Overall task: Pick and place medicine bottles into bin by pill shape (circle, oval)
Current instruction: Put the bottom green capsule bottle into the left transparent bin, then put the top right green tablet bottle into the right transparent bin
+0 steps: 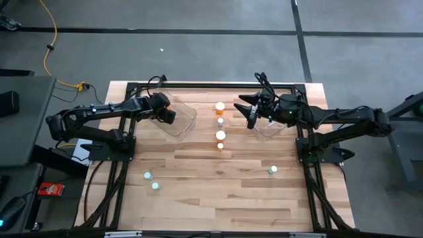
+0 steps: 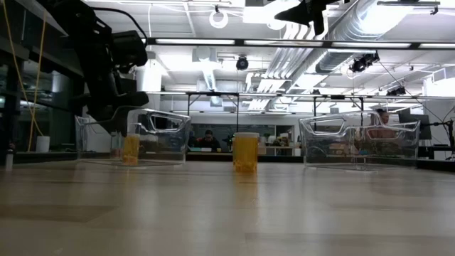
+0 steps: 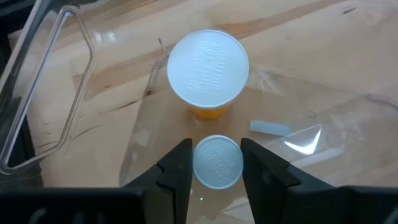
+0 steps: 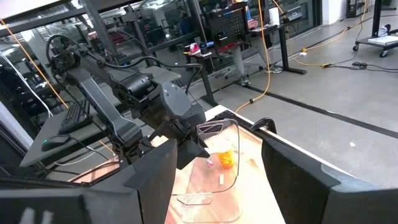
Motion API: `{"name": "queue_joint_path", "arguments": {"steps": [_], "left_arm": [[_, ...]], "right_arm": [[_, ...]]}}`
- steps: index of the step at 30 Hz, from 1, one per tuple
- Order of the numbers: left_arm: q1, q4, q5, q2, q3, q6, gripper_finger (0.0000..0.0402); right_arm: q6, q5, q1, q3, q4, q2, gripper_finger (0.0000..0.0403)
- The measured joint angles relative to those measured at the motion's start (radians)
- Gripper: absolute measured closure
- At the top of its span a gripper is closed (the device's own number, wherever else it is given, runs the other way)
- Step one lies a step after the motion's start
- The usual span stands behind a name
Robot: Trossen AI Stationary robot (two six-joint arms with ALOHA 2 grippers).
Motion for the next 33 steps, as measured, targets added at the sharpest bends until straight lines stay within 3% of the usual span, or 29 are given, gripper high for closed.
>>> {"name": "queue_joint_path", "arguments": {"steps": [16, 25, 28, 33], "left_arm": [[0.000, -0.001, -0.006, -0.006, 0.000, -0.007, 0.0225], [-0.002, -0.035, 0.106, -0.175, 0.108, 0.035, 0.0190], [-0.018, 0.075, 0.184, -0.270, 0.156, 0.047, 0.0185], [-0.098, 0.461, 0.345, -0.399, 0.164, 0.147, 0.0184]], "right_arm": [[0.000, 0.000, 0.000, 0.000, 0.000, 0.000, 0.0174], [-0.002, 0.000, 0.000, 0.000, 0.000, 0.000, 0.0174], [-0.002, 0.000, 0.000, 0.000, 0.000, 0.000, 0.0174], [0.000, -0.004, 0.000, 0.000, 0.001, 0.000, 0.0174]]}}
